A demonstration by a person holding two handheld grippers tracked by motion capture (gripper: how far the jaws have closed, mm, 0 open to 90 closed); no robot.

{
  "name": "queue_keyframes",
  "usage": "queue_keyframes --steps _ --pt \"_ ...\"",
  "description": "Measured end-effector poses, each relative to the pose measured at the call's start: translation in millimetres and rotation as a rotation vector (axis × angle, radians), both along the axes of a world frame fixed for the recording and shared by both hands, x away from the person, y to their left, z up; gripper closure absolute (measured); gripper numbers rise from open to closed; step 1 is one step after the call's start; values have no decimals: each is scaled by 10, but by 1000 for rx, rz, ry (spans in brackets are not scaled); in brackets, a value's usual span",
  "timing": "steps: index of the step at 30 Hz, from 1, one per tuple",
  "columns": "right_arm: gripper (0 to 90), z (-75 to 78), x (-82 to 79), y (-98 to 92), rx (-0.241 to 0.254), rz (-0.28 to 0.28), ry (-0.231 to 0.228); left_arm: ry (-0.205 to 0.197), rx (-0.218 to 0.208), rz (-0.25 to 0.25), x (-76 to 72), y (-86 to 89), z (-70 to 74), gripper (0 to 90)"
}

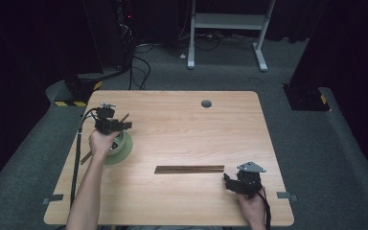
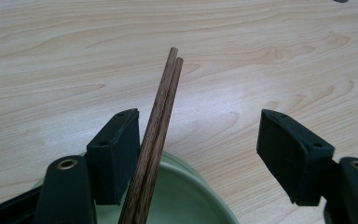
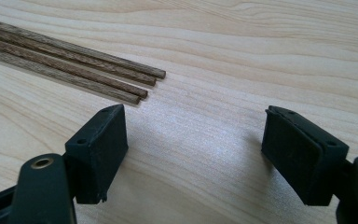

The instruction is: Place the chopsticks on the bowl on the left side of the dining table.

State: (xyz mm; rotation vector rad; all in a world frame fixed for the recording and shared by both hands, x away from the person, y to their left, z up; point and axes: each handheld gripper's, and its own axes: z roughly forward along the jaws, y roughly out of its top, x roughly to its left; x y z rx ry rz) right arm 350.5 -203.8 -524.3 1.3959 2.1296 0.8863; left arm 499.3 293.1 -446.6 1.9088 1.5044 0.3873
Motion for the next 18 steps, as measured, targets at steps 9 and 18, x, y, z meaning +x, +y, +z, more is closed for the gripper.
queue_keyframes --steps 9,18 --pt "221 0 0 0 0 0 0 3 3 -45 -41 -49 23 305" --pt "221 0 0 0 0 0 0 8 14 -77 -67 -108 26 305"
